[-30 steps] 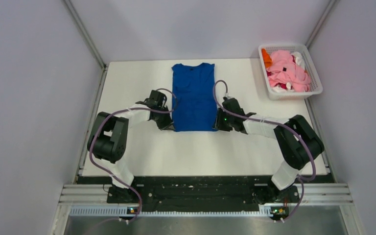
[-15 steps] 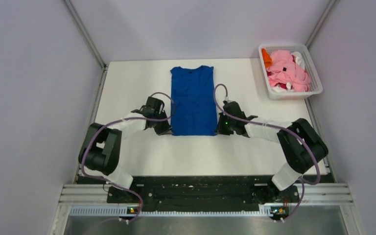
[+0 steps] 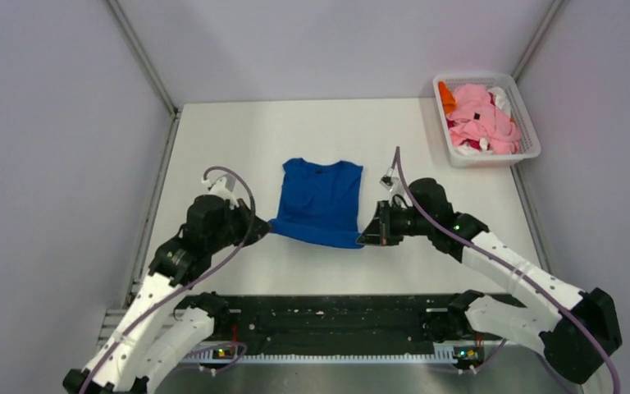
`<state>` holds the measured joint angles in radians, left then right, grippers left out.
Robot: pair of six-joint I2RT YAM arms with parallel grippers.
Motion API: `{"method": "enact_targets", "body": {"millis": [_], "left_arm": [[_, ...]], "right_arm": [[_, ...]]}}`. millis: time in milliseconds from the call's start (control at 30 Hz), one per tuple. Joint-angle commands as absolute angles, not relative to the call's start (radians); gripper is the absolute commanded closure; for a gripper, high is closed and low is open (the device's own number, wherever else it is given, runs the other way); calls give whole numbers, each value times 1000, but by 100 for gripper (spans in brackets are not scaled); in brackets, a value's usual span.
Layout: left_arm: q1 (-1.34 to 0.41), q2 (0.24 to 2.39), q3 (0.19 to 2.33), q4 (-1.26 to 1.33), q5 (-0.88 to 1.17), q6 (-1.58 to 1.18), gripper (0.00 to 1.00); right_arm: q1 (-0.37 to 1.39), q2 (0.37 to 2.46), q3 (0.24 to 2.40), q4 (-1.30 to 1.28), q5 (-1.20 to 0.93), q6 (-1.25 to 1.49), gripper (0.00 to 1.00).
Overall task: Fold and stack the t-shirts
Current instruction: Fold the long partially folded tshirt into a neat square
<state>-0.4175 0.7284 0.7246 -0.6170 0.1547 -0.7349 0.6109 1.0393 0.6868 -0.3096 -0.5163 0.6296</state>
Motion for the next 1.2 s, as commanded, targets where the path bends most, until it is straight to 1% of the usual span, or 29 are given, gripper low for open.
{"method": "enact_targets", "body": {"millis": [0,100,267,400,600,733,900,1167], "left_arm": [[-420,609,794,-678,70,-749,100],[-419,594,820,-676,20,-760,100],[-419,632,829,-612,-81,-781,100],[-419,712,839,-531,-131,-777,100],[-417,886,897,-454,-227,-744,100],[-412,1001,941,-402,-239,-726,100],[-386,1136,996,-359,-242,-716,100],[-327,1368,1088,-314,-182,-705,100]], "right_arm": [[619,951,758,-318,-670,668,100],[620,942,756,-267,-707,705,100],[598,984,769,-228,-694,717,100],[555,1051,778,-165,-629,717,100],[493,1170,815,-92,-570,705,100],[464,1230,849,-90,-529,682,100],[419,1320,887,-74,-533,663,100],[379,1509,953,31,-528,683,100]]}}
